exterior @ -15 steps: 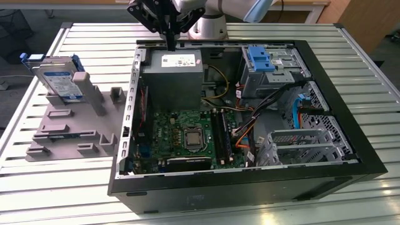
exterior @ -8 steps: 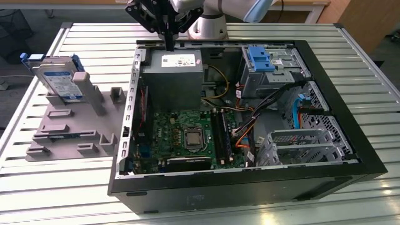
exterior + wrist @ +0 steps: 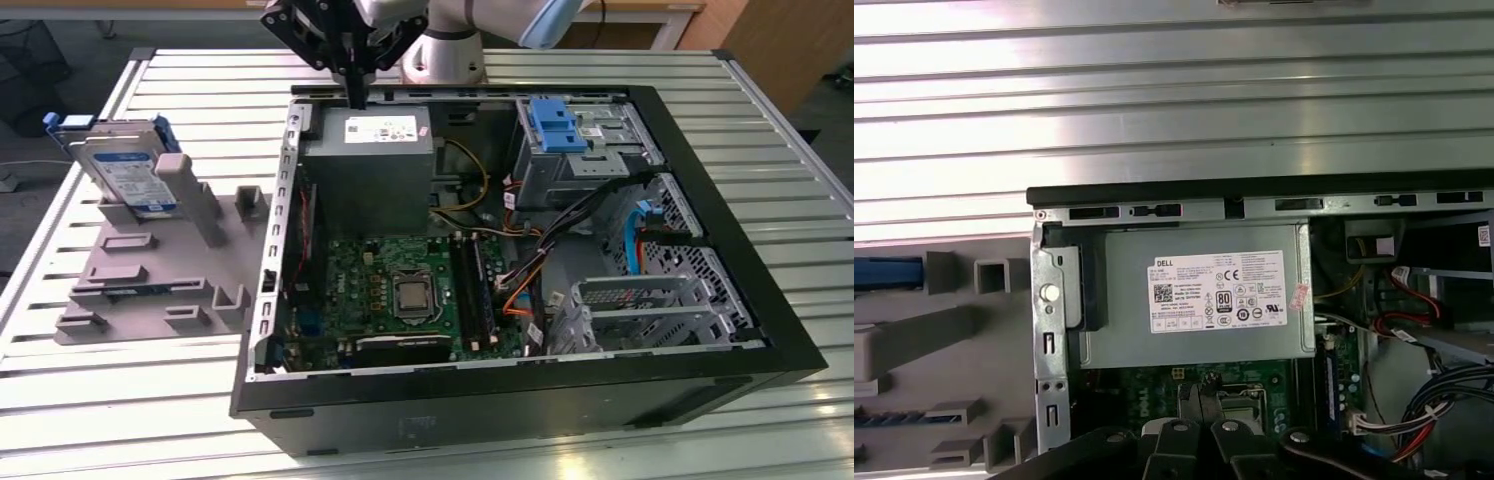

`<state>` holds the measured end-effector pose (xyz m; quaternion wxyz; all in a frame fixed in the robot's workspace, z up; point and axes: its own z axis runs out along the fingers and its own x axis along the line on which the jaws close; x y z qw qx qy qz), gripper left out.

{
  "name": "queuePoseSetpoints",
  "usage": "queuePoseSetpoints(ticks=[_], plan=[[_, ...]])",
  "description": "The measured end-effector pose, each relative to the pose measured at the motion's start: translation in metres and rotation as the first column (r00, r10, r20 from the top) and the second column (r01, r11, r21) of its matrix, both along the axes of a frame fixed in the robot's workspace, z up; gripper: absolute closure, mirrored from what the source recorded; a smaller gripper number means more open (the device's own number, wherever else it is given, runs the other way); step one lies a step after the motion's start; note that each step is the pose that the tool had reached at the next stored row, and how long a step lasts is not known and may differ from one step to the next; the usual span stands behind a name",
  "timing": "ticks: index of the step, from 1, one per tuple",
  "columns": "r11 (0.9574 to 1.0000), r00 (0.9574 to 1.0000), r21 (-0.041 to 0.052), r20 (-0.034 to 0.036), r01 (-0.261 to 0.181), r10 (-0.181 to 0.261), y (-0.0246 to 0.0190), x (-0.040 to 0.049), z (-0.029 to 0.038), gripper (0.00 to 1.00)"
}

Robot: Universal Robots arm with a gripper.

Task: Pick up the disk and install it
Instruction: 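Reach for the disk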

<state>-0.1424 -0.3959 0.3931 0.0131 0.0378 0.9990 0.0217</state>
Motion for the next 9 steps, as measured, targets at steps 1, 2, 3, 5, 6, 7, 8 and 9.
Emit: queuePoseSetpoints(ticks=[1, 2, 3, 5, 6, 7, 8, 9], plan=[[1.0000, 1.0000, 0.0000, 0.0000, 0.000, 0.000, 0.0000, -0.0007, 0.0000, 0.89], [1.0000, 1.0000, 0.0000, 0.0000, 0.000, 0.000, 0.0000, -0.0013, 0.0000, 0.89], [1.0000, 1.0000, 0.0000, 0.0000, 0.000, 0.000, 0.0000, -0.0019, 0.0000, 0.89], [1.0000, 1.0000, -0.0001, 0.0000, 0.000, 0.000, 0.0000, -0.0034, 0.0000, 0.89], [1.0000, 1.0000, 0.0000, 0.0000, 0.000, 0.000, 0.0000, -0.0041, -0.0001, 0.89], [1.0000, 1.0000, 0.0001, 0.0000, 0.000, 0.000, 0.0000, -0.0049, -0.0001, 0.89], [1.0000, 1.0000, -0.0001, -0.0001, 0.000, 0.000, 0.0000, -0.0058, 0.0000, 0.89], [1.0000, 1.0000, -0.0001, -0.0001, 0.000, 0.000, 0.0001, -0.0068, 0.0000, 0.89]])
